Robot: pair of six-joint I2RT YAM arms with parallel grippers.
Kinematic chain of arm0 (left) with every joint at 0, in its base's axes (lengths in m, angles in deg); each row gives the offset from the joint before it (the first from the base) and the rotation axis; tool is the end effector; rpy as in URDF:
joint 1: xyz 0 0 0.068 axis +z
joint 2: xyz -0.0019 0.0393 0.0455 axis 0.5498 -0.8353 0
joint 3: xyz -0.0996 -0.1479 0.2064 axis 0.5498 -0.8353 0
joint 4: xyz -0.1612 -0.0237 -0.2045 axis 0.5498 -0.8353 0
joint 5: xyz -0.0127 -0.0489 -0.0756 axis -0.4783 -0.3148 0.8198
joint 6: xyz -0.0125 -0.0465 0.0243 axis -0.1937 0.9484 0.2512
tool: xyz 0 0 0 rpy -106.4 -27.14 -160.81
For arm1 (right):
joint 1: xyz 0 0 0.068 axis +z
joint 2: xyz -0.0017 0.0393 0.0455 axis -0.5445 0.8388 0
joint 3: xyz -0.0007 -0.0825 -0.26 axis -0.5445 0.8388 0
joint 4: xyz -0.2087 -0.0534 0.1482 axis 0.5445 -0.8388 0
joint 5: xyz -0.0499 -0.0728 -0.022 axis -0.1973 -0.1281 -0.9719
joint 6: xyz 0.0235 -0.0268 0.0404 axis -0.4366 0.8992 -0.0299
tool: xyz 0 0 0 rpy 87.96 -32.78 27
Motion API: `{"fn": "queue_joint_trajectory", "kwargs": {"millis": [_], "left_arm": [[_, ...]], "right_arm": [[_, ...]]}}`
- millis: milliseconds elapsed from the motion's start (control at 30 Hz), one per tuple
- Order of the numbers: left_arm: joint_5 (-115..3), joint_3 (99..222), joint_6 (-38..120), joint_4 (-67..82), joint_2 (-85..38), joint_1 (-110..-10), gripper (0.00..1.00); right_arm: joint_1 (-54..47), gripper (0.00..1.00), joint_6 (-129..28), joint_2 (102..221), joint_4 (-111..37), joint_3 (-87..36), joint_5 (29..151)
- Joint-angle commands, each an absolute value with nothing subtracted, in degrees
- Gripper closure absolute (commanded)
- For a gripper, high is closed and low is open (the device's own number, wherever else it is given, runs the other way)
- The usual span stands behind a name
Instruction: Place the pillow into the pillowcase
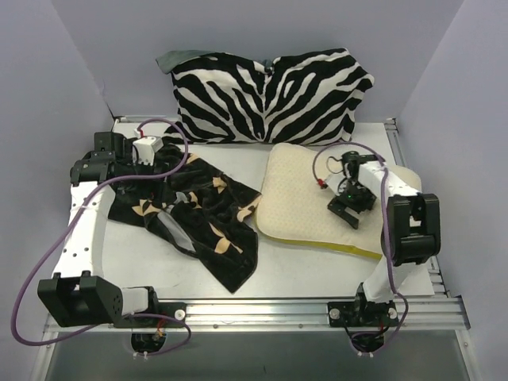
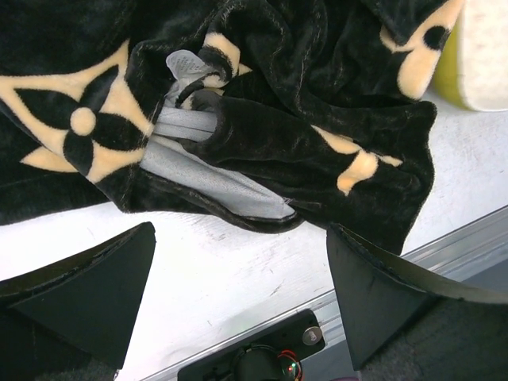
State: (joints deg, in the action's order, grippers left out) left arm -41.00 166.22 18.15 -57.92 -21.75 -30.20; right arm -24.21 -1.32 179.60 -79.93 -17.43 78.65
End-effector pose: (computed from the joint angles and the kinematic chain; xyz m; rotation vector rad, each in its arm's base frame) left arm 0.2389 -0.0007 0.3557 0.3297 2.5009 -0.4164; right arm 0.3270 0.0480 0.1891 -1.2475 2.6360 -0.2045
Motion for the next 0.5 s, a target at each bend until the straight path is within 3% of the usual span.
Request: {"fn": "queue_joint_trajectory", "kwargs": {"millis": [0,200,300,467], "left_arm": [[-39.8,168.5,16.0,-57.5,-23.2,-29.8,0.03],[-37.9,168.5,16.4,-55.2,-25.4,-28.6,0.02],[-38.8,169.2,17.1,-54.9,-28.1,-26.6,0.03],[-38.4,170.2,17.5,-55.3,-32.2,-21.6,0.04]], "right_arm": [[-35.4,0.18,9.3,178.2,-82.8,-15.7,72.3],[-42.1,0.18,15.7,173.9,-85.9,-16.9,72.8],[-37.5,0.12,10.5,170.6,-93.6,-27.2,82.1],[-17.7,0.08,-7.1,174.9,-96.3,-45.1,89.8]]}}
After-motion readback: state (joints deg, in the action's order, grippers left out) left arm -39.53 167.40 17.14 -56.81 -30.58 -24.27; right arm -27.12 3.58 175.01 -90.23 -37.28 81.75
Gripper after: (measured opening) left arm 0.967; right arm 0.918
